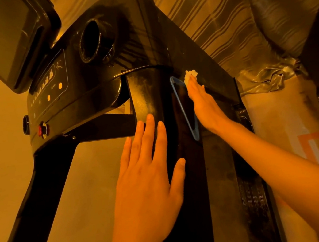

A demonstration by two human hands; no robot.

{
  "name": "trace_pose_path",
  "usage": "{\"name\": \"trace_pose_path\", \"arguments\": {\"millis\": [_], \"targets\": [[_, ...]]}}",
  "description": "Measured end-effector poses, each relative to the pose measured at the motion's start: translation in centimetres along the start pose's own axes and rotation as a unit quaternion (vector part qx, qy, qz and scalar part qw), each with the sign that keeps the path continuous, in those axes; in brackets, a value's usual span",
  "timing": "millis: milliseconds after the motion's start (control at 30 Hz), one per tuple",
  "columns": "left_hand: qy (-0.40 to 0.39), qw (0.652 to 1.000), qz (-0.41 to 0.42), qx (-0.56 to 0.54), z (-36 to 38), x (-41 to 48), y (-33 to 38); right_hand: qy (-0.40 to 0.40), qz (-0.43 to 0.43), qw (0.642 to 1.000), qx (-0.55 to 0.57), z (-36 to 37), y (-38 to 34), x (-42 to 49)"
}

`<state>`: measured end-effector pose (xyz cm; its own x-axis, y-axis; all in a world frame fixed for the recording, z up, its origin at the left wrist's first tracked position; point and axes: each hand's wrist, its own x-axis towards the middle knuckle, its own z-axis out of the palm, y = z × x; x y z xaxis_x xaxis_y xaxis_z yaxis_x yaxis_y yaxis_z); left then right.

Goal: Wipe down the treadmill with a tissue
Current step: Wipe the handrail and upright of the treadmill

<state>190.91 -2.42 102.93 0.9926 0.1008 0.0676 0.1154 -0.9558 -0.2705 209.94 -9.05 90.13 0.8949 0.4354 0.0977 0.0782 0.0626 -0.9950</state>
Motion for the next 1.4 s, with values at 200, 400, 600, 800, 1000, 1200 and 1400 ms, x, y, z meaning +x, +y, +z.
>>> {"name": "trace_pose_path", "arguments": {"millis": [200, 400, 600, 800, 1000, 1200, 1400], "targets": [[0.005, 1.0, 0.019, 0.005, 0.6, 0.2, -0.3, -0.004, -0.002, 1.0, -0.006, 2.8, 0.7, -6.6], [0.012, 1.0, 0.022, 0.017, 0.6, 0.1, -0.4, 0.005, 0.004, 0.999, -0.052, 0.6, 0.0, -0.1], [0.012, 0.999, 0.026, 0.019, 0.7, 0.1, -0.5, 0.024, -0.043, 0.998, -0.043, 3.3, 2.2, -6.9], [0.007, 0.999, 0.022, 0.033, 0.7, 0.1, -0.4, 0.009, -0.013, 0.997, -0.072, 0.4, 1.3, 2.3], [0.021, 0.998, 0.032, 0.044, 0.9, 0.3, -0.5, 0.006, 0.0, 0.999, 0.041, 2.5, 2.5, -6.6], [0.015, 0.998, 0.034, 0.059, 0.9, 0.2, -0.5, -0.007, 0.01, 1.0, 0.022, 1.9, 2.0, -4.3], [0.032, 0.998, 0.037, 0.042, 1.1, 0.4, -0.6, 0.007, -0.028, 0.998, 0.064, 4.9, 2.5, -13.4]]}}
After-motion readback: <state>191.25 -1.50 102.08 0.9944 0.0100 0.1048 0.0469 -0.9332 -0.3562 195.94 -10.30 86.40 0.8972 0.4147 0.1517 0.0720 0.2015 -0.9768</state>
